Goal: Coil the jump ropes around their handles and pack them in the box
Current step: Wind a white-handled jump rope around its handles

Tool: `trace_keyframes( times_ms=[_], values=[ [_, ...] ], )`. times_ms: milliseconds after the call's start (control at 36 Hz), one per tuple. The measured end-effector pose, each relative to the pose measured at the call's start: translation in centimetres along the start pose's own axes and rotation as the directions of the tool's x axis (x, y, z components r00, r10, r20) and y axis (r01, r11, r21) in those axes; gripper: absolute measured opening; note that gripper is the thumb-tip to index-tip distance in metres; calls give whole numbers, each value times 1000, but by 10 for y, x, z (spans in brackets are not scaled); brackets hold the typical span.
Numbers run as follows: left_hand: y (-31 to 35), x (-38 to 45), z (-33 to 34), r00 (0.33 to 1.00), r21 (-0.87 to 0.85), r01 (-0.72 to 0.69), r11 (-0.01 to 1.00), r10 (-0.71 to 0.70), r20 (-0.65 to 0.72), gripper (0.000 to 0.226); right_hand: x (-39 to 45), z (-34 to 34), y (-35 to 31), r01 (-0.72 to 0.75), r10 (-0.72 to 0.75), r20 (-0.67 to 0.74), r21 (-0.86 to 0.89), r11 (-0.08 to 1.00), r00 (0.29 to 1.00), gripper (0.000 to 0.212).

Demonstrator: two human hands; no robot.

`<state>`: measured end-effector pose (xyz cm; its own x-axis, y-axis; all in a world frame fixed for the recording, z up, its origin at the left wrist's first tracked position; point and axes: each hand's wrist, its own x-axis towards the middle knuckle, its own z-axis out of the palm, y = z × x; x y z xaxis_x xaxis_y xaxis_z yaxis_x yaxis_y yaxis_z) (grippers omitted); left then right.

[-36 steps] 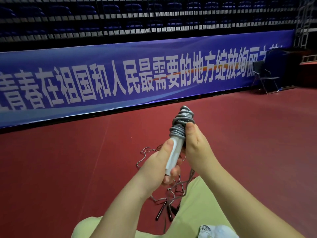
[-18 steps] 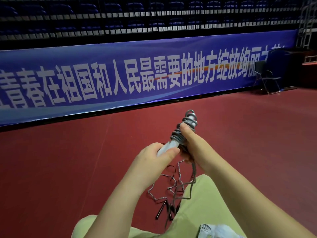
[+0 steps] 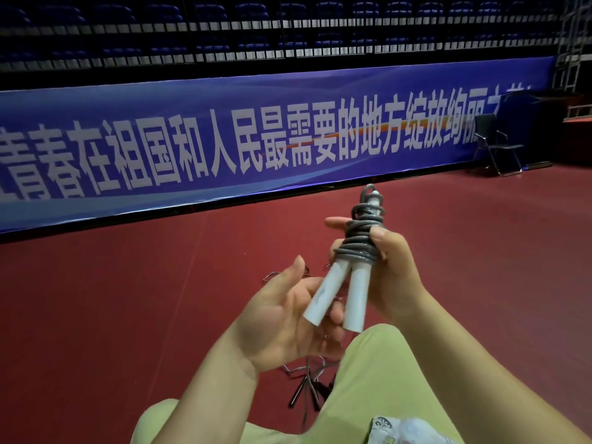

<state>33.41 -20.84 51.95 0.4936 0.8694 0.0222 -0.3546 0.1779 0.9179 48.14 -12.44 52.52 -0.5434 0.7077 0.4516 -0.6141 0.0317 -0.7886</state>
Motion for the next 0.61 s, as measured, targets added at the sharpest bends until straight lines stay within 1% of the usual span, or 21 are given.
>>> trace_keyframes(
  times_ms=[56, 111, 194, 250, 333, 389, 417, 472, 500, 611],
  values=[
    [-6, 6, 5, 996, -77, 19, 997, -12, 87, 65, -1, 4, -4, -4, 0, 65, 68, 998, 998, 100],
    [-11, 11, 10, 989, -93, 44, 995, -31, 142, 67, -3, 7, -6, -24, 11, 113, 113, 993, 993, 98],
    [-15, 15, 17, 978, -83, 70, 994, -52, 201, 80, -5, 13, -7, -28, 13, 124, 118, 993, 992, 100],
    [-14, 16, 21, 968, -106, 70, 992, -41, 247, 91, -8, 13, -9, -43, 21, 135, 167, 985, 991, 100],
    [-12, 16, 25, 963, -167, 83, 982, -36, 268, 88, -7, 9, -10, -53, 35, 113, 167, 985, 993, 98],
    [-11, 16, 26, 965, -188, 107, 976, -57, 254, 80, -5, 9, -9, -41, 36, 59, 85, 996, 998, 93],
    [-11, 15, 26, 966, -199, 116, 973, -63, 252, 77, -4, 9, -9, -33, 33, 18, 22, 999, 999, 82],
    [-8, 14, 25, 970, -215, 115, 970, -63, 234, 71, -3, 10, -11, -50, 47, -40, -71, 996, 998, 53],
    [-7, 13, 25, 975, -211, 108, 971, -62, 213, 70, -3, 11, -13, -73, 68, -54, -111, 991, 996, 46],
    [3, 10, 24, 997, -143, 62, 988, -56, 45, 68, 1, 6, -17, -122, 114, -45, -335, 934, 992, 36]
  ],
)
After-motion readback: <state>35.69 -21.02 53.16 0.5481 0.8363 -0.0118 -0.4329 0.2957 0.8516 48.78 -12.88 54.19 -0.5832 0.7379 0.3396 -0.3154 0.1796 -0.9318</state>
